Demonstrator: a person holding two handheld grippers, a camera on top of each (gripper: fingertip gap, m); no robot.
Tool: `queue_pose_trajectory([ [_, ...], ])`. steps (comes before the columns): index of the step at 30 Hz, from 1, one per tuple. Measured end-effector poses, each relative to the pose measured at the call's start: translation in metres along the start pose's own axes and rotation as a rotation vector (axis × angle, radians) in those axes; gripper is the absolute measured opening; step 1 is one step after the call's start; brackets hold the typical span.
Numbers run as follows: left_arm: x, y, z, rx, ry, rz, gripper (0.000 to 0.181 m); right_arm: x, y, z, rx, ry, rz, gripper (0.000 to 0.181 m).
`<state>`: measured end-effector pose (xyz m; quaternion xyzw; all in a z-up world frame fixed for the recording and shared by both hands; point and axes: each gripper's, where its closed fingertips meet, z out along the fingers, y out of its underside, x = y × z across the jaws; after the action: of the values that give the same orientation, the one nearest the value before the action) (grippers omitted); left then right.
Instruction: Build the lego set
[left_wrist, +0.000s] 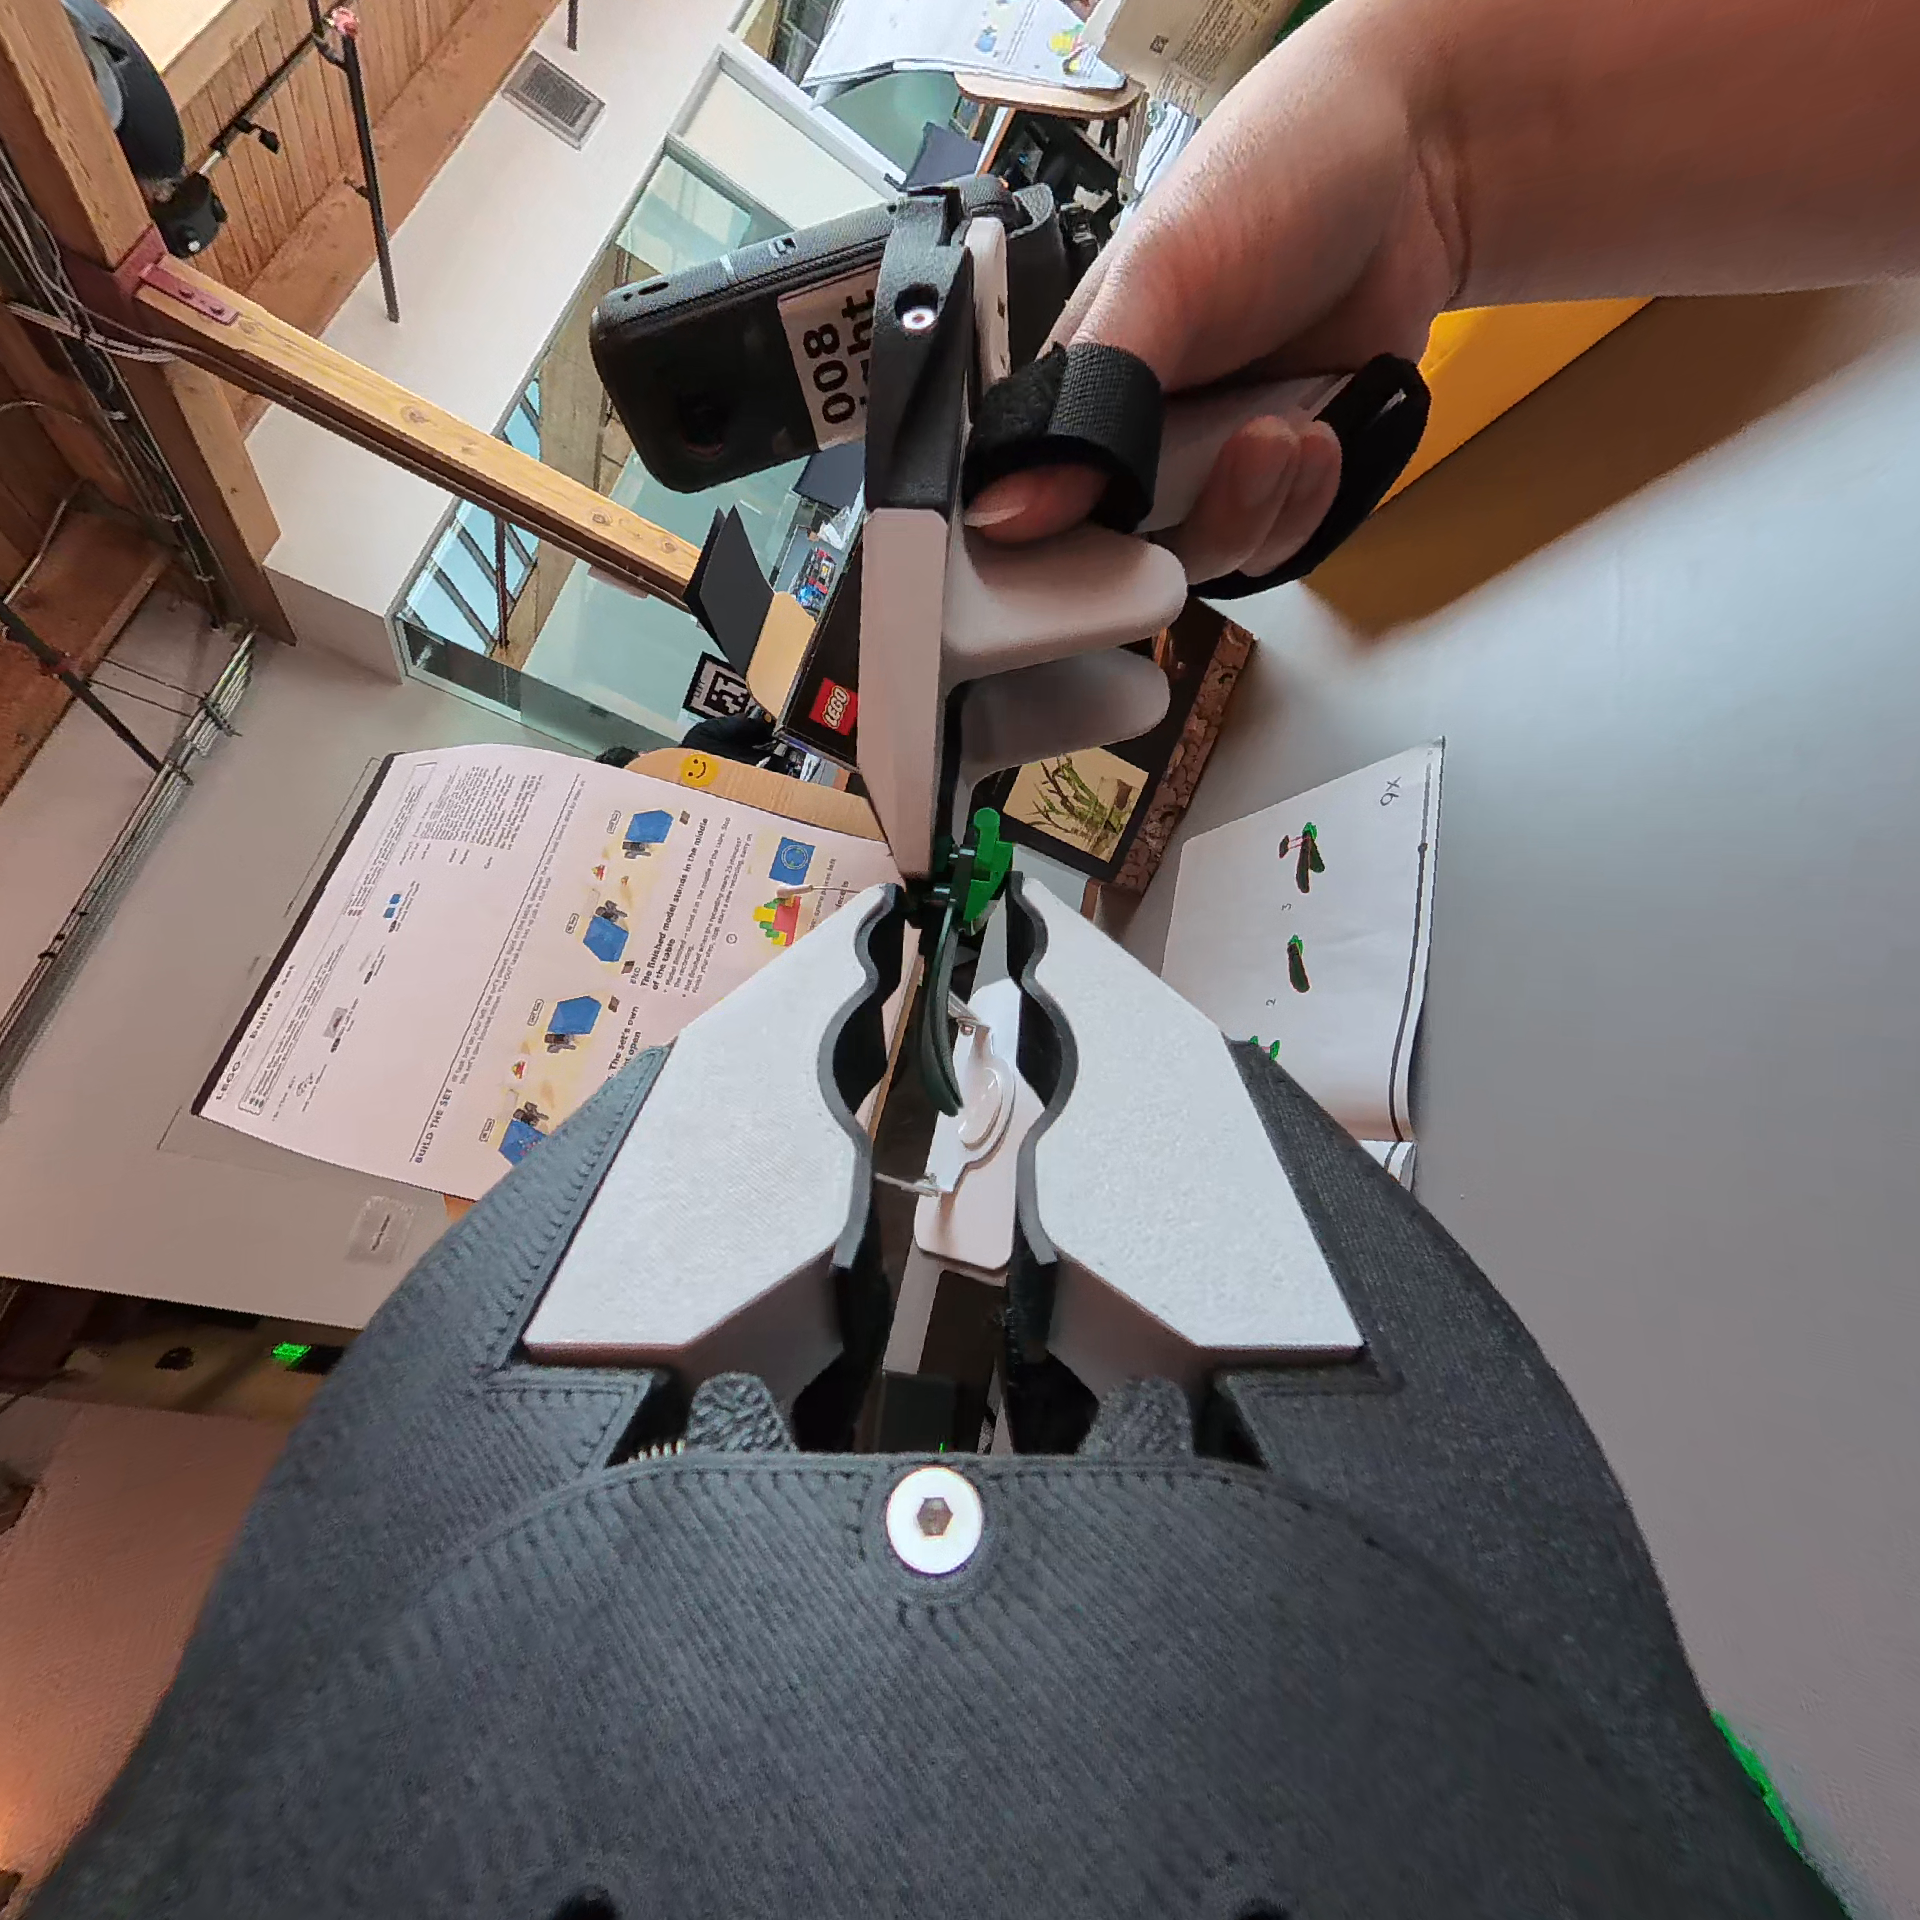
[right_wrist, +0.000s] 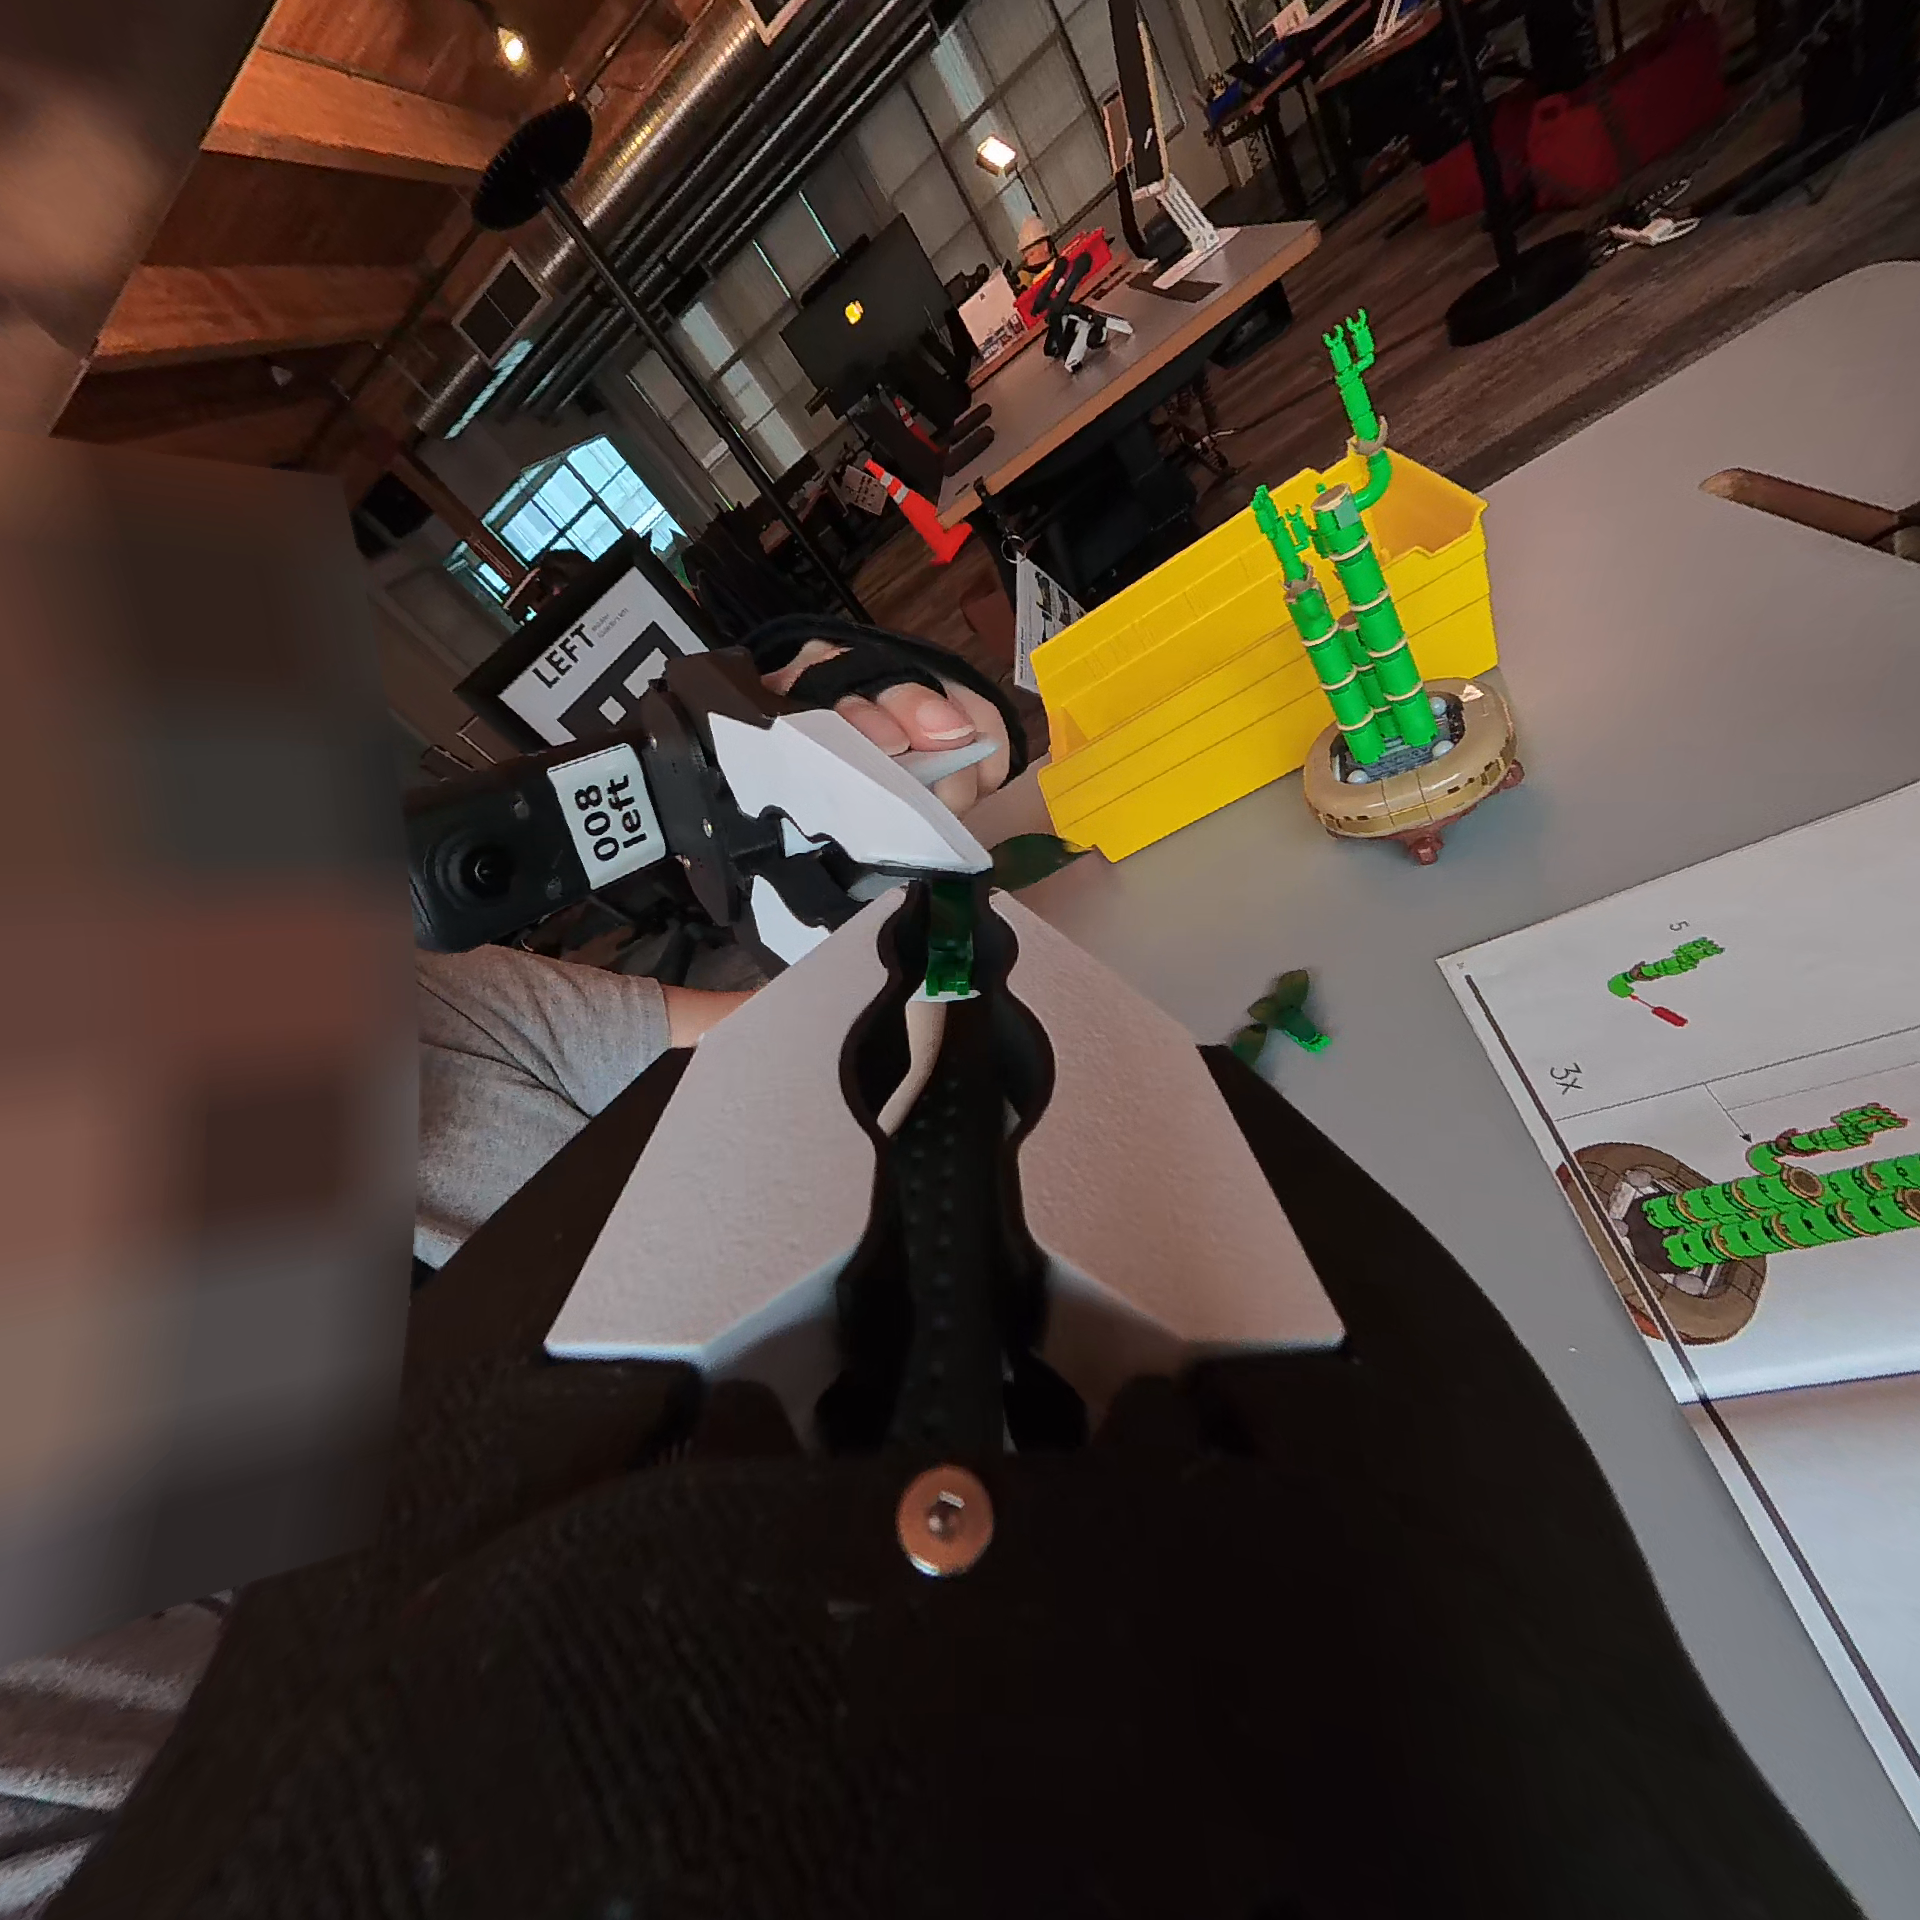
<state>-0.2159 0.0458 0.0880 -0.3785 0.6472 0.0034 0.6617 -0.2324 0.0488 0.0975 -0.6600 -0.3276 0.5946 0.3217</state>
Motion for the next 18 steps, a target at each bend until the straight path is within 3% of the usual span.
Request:
queue_pose_trajectory([
  [18, -0.0057, -0.0072, 0.0007, 0.047, 0.019, -0.132, 0.015, -0.0078, -0.005, -0.0026, 0.026, -0.002, -0.154, 0.006],
])
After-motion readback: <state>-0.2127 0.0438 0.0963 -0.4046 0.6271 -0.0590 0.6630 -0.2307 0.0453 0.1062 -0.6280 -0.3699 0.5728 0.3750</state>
